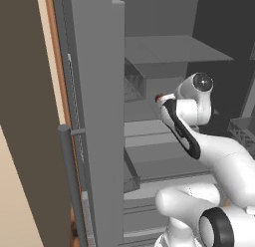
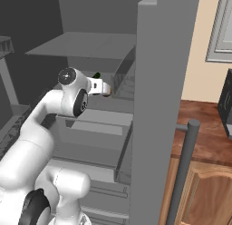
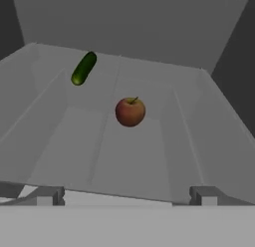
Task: Pick up the apple and banana from the fridge and place one fruit on each plate on the dining counter.
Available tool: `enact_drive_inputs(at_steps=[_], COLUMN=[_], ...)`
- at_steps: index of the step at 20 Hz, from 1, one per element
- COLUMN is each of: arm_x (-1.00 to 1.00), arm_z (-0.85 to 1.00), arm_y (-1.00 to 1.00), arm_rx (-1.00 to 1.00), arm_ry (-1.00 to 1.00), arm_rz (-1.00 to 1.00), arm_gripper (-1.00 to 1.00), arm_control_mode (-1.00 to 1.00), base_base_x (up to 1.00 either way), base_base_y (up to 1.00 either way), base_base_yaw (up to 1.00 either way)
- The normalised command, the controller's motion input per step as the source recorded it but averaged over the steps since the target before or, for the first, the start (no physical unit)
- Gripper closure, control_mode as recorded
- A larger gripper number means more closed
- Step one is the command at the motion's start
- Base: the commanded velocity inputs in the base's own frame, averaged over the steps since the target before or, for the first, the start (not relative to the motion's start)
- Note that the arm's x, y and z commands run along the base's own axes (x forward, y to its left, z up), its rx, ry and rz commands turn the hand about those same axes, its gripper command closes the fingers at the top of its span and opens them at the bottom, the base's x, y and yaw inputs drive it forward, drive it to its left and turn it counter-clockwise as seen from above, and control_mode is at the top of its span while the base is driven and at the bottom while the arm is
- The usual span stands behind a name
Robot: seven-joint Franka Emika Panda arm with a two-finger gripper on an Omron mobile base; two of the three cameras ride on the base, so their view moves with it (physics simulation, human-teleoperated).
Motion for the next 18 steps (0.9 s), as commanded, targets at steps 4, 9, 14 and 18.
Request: enact_drive_inputs(at_steps=[4, 9, 14, 18], arm_x=[0.25, 0.42, 0.48, 0.44], arm_z=[-0.15, -0.11, -0.01, -0.07], arm_y=[-0.04, -0.05, -0.03, 0.00], arm_rx=[0.08, 0.07, 0.09, 0.04], arm_ry=[0.06, 0.04, 0.00, 0.00], arm_rz=[-0.02, -0.04, -0.04, -0.03], arm_gripper=[-1.00, -1.00, -1.00, -1.00], arm_control_mode=[-1.00, -1.00, -1.00, -1.00], base_base_x=[0.00, 0.00, 0.00, 0.00], base_base_y=[0.00, 0.00, 0.00, 0.00], base_base_yaw=[0.00, 0.00, 0.00, 0.00])
